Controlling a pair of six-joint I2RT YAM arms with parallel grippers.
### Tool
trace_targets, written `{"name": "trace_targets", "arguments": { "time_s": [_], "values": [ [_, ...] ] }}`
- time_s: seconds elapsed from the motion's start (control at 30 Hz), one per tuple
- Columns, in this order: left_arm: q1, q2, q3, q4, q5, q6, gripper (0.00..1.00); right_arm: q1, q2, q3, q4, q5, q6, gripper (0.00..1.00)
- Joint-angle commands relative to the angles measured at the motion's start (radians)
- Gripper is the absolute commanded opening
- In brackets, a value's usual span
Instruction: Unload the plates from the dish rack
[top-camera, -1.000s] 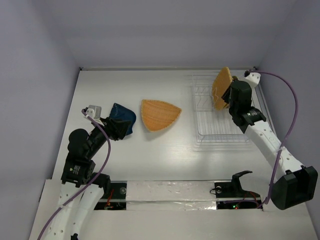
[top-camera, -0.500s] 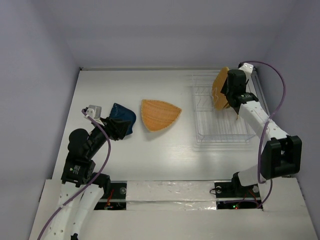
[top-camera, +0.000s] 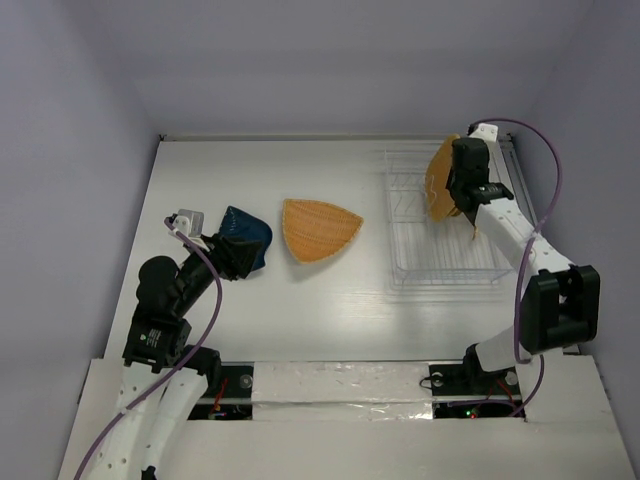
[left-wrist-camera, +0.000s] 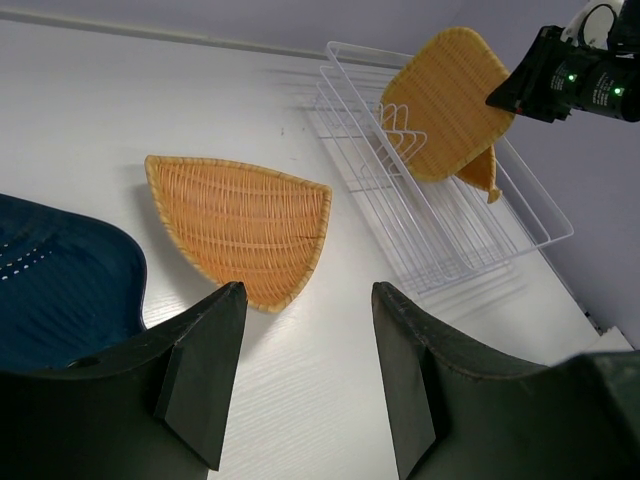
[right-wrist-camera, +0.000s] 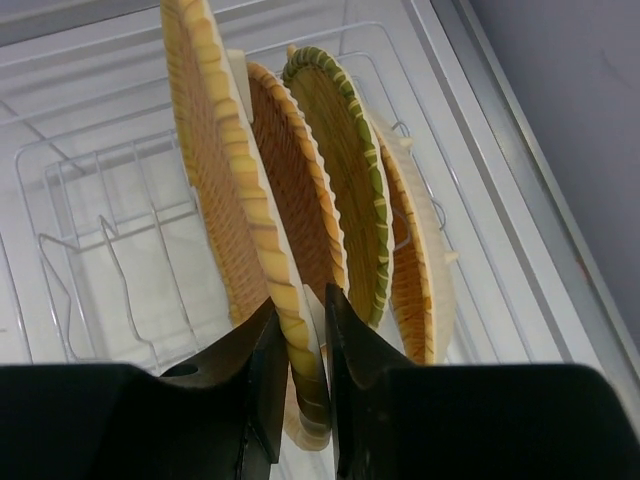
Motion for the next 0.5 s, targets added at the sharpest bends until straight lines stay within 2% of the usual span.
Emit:
{"name": "trace_targets", "arguments": {
  "time_s": [0.0, 0.07, 0.3, 0.47],
  "values": [
    [-0.004, 0.008, -0.009, 0.057, 0.011, -0.007, 0.5, 0.012, -0.095, 0.006, 0.062, 0.009, -0.017, 0.05],
    [-0.004, 0.007, -0.01, 0.057, 0.009, -0.007, 0.5, 0.023, -0.1, 0.02, 0.056, 0.029, -0.033, 0.0],
    [-0.004, 0.008, -0.009, 0.057, 0.009, -0.009, 0.5, 0.086, -0.103, 0.054, 0.026, 0.095, -0.074, 0.0],
    [-0.004, 0.008, -0.01, 0.057, 0.008, -0.007, 0.5, 0.118, -0.172, 0.069, -0.006, 0.156, -0.061, 0.0]
  ]
}}
